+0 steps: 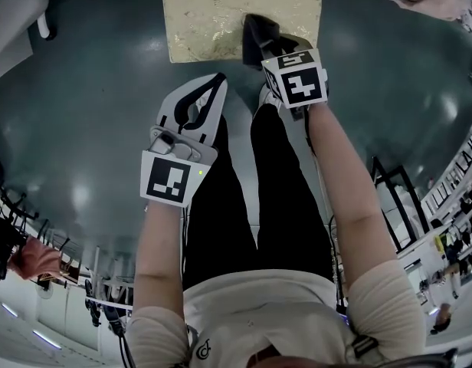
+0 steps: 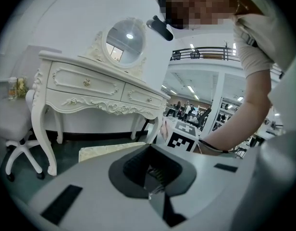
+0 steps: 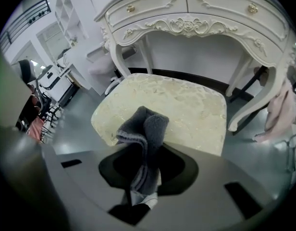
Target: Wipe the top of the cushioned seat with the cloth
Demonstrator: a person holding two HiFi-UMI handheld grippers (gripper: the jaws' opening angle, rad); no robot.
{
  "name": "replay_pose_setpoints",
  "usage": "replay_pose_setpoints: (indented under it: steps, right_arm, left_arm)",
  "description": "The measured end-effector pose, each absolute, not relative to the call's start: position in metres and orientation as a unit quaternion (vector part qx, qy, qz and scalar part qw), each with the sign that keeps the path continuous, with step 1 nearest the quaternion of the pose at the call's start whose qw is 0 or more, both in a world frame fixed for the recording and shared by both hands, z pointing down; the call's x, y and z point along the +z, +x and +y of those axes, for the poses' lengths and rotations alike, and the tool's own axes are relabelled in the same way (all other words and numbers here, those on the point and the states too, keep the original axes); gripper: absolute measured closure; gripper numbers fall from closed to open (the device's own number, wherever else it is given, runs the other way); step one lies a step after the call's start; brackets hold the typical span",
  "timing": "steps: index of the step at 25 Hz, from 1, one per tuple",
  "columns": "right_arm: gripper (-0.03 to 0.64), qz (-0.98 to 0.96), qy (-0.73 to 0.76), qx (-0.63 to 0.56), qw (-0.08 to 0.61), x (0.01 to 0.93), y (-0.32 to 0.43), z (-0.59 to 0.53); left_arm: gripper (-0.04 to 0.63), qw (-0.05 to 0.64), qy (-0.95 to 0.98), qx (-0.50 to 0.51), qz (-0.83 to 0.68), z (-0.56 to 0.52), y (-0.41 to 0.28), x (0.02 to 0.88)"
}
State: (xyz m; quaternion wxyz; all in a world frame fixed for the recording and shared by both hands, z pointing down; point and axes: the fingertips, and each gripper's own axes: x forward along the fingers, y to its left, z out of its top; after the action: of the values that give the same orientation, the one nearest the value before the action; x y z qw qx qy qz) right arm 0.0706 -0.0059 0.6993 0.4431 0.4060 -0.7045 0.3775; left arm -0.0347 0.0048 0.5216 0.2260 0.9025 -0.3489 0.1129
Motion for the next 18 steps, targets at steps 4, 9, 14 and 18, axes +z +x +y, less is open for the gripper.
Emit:
replay_pose_setpoints:
  steps: [4,9,14,18]
  right_arm:
    - [0.526,-0.699,0.412,0.38,0.444,0.7,0.099,-0.002]
    - [0.526,-0.697,0.418,0.381,0.441,0.7,0.131,0.003]
    - [0.528,-0.691,0.425,0.38,0.443,0.7,0.165,0.009]
    - [0.53,-0.684,0.432,0.379,0.449,0.704,0.192,0.014]
  left_arm:
    - [0.583,0.222,0.906,0.12,-0.339,0.009,-0.01,0.522]
    - [0.583,0.218,0.907,0.132,-0.335,0.011,0.014,0.525]
    - [0.583,0.214,0.906,0.127,-0.341,0.007,0.038,0.523]
    - [0.583,0.214,0.907,0.122,-0.341,0.01,0.063,0.522]
